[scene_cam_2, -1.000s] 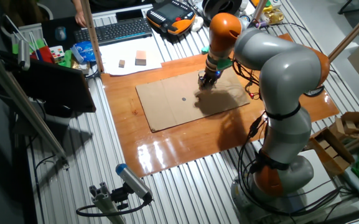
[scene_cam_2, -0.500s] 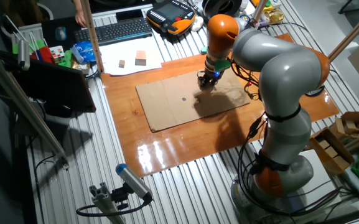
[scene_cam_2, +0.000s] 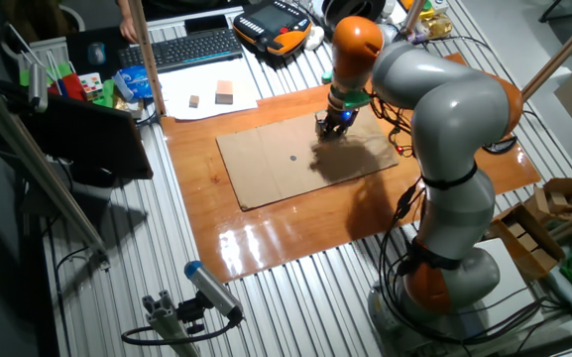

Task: Grab the block and place it at the designated location

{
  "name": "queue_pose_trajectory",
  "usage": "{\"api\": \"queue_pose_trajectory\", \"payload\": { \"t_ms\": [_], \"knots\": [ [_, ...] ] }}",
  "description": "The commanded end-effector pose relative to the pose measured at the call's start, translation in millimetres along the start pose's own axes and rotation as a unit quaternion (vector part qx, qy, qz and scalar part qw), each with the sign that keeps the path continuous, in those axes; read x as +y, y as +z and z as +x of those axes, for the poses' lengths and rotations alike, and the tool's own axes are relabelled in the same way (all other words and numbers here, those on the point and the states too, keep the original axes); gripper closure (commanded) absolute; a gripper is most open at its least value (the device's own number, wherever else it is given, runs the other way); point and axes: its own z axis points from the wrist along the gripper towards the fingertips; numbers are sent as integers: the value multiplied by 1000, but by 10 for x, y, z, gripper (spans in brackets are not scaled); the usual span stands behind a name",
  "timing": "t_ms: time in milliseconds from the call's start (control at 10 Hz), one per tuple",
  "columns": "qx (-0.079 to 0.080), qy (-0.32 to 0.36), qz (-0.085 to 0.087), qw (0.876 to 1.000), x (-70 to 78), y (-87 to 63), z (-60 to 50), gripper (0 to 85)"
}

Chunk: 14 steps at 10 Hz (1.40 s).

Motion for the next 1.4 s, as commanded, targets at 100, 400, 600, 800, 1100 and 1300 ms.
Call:
{"api": "queue_pose_trajectory", "payload": {
  "t_ms": [100,400,600,800,1100,1300],
  "knots": [
    [8,5,-10,1000,0,-3,-1,843],
    [-6,14,4,1000,171,31,-102,843],
    [-19,27,1,999,385,98,-188,843],
    [-24,45,8,999,607,92,-233,843],
    [-39,55,18,998,865,260,-285,843],
    [-50,56,25,997,937,411,-296,843]
  ]
}}
